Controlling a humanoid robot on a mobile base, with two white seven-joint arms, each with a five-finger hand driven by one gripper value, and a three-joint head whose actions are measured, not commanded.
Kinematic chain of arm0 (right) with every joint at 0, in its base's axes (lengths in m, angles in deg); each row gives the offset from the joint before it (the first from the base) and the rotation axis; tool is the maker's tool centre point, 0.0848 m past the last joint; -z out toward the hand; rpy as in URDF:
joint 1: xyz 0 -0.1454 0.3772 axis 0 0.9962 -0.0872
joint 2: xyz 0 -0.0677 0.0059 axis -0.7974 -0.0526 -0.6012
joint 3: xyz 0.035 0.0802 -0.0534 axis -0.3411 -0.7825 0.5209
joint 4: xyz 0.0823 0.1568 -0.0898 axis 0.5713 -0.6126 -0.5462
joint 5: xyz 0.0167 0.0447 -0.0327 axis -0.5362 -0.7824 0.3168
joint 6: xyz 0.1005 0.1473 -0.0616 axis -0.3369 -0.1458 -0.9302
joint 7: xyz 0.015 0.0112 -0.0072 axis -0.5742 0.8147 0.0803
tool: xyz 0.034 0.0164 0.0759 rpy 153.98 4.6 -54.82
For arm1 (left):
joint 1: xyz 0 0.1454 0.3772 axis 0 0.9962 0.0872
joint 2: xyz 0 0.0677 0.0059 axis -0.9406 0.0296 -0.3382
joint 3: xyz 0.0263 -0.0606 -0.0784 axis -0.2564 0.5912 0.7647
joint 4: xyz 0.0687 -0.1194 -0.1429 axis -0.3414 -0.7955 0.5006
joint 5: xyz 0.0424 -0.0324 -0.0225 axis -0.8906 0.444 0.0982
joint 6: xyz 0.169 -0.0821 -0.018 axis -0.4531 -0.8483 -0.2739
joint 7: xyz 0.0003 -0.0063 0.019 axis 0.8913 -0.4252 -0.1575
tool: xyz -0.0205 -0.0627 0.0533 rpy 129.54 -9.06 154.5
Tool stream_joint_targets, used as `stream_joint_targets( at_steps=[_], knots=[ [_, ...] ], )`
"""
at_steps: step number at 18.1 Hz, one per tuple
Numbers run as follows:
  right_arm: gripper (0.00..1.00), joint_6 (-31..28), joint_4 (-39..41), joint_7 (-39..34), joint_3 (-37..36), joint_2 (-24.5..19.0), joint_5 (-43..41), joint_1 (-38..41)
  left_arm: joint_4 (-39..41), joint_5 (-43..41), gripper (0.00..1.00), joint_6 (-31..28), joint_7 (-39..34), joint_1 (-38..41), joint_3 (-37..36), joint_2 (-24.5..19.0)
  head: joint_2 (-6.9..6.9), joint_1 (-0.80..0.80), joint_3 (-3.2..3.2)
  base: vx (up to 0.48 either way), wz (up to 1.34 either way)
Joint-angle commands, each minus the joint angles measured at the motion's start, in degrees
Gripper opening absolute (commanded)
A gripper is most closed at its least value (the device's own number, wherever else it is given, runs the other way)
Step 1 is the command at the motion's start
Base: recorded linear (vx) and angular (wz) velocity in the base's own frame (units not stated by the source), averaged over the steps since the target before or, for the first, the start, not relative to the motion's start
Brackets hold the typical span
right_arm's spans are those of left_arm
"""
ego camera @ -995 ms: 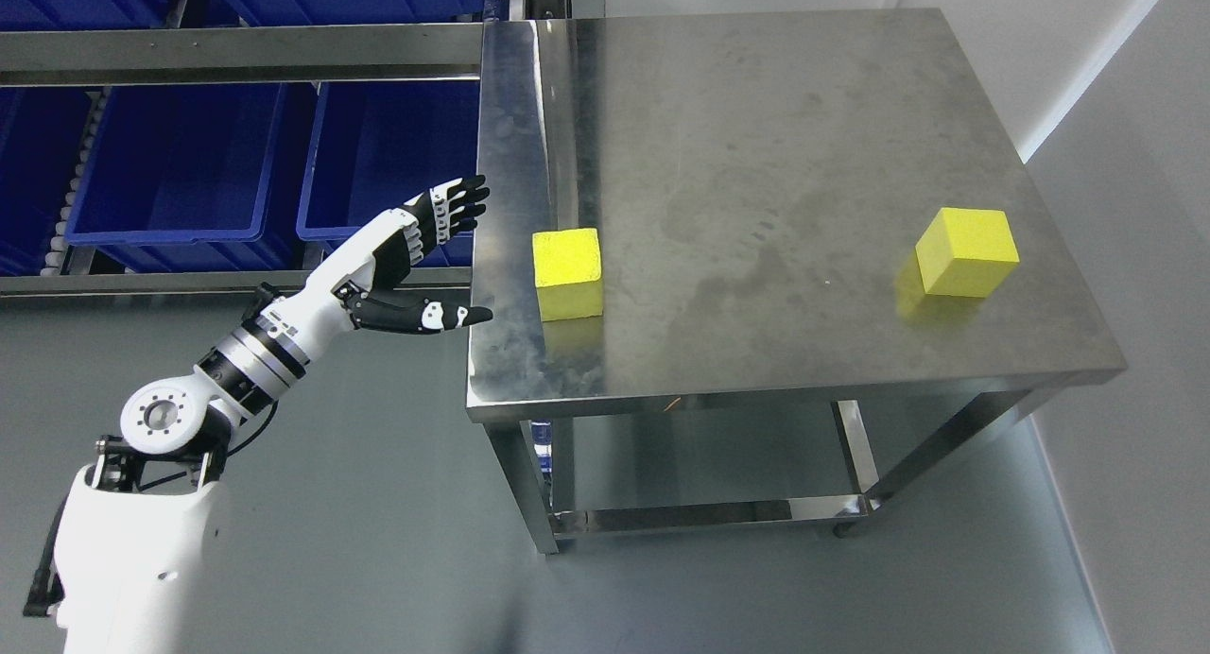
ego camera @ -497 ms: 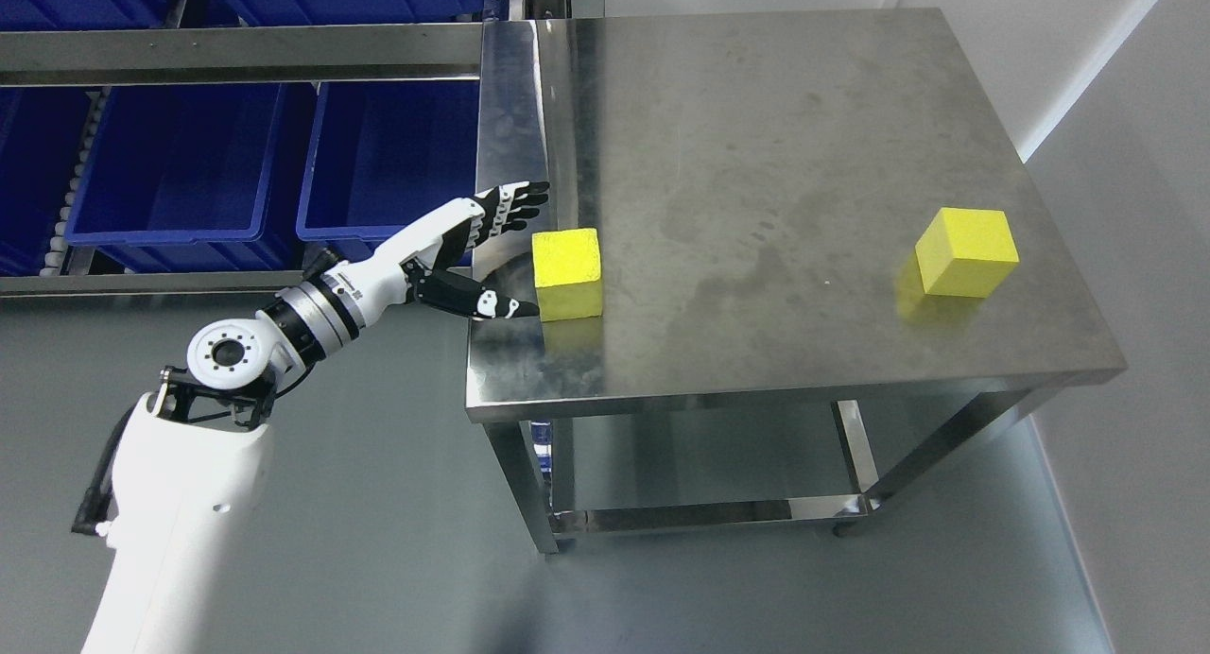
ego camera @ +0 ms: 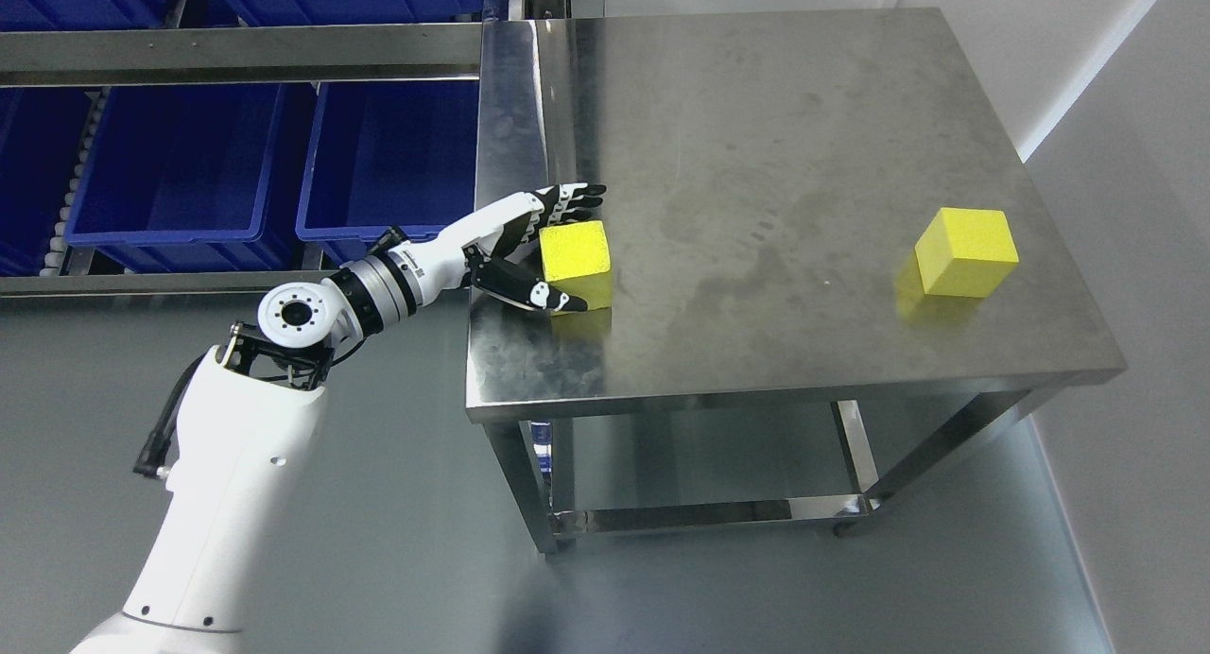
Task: Move yellow foam block to right shelf middle
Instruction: 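Close the left hand around the yellow foam cube, then lift the yellow cube up off the table with the left hand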
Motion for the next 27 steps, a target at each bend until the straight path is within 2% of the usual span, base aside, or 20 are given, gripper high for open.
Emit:
stream_joint_targets(
  at_steps=[1,3,6,8,10,12,15,17,18,20,21,24,27],
  knots=[
    [1.0,0.01,1.0,-0.05,0.0,1.0,0.0,-0.09,-9.88,-1.34,0.87,0.11,3.52,-2.36,-4.43,3.89,0.0,0.0,0.0,0.0,0.0],
    [1.0,0.01,1.0,-0.05,0.0,1.0,0.0,-0.09,-9.79,-1.25,0.74,0.28,3.78,-2.18,-3.73,4.16,0.0,0.0,0.0,0.0,0.03],
    [1.0,0.01,1.0,-0.05,0.0,1.0,0.0,-0.09,-9.27,-1.16,0.46,0.99,3.7,-1.4,2.05,6.78,0.0,0.0,0.0,0.001,0.08],
    [1.0,0.01,1.0,-0.05,0.0,1.0,0.0,-0.09,-9.09,-1.16,0.36,0.99,3.78,-0.95,5.66,9.05,0.0,0.0,0.0,0.005,0.06],
    [1.0,0.01,1.0,-0.05,0.0,1.0,0.0,-0.09,-8.04,-1.08,0.35,1.25,3.7,-0.95,8.56,9.05,0.0,0.0,0.0,0.0,0.06],
    [1.0,0.01,1.0,-0.05,0.0,1.0,0.0,-0.18,-4.63,1.63,0.35,4.31,3.52,-1.3,12.51,9.05,0.0,0.0,0.0,-0.004,0.07],
    [1.0,0.01,1.0,-0.05,0.0,1.0,0.0,-0.09,-0.22,15.68,0.35,11.95,-0.24,-1.92,13.67,9.05,0.0,0.0,0.0,-0.001,-0.01],
    [1.0,0.01,1.0,-0.05,0.0,1.0,0.0,-0.09,0.31,16.33,0.34,21.76,-9.17,-2.36,14.64,9.05,0.0,0.0,0.0,-0.003,-0.06],
    [1.0,0.01,1.0,-0.05,0.0,1.0,0.0,-0.09,0.31,16.24,0.34,26.6,-17.4,-2.36,14.47,9.05,0.0,0.0,0.0,-0.002,-0.09],
    [1.0,0.01,1.0,-0.05,0.0,1.0,0.0,-0.09,1.1,16.24,0.34,27.71,-33.5,-2.36,14.38,9.05,0.0,0.0,0.0,0.004,-0.02],
    [1.0,0.01,1.0,-0.05,0.0,1.0,0.0,-0.09,1.19,16.15,0.34,27.71,-38.09,-2.19,14.29,9.05,0.0,0.0,0.0,0.001,0.02],
    [1.0,0.01,1.0,-0.05,0.0,1.0,0.0,-0.09,1.46,15.63,0.34,27.01,-47.17,-1.05,14.29,9.05,0.0,0.0,0.0,0.002,0.02],
    [1.0,0.01,1.0,-0.05,0.0,1.0,0.0,-0.09,1.81,14.39,0.34,26.13,-48.16,1.41,14.38,9.05,0.0,0.0,0.0,0.0,0.0]
  ],
)
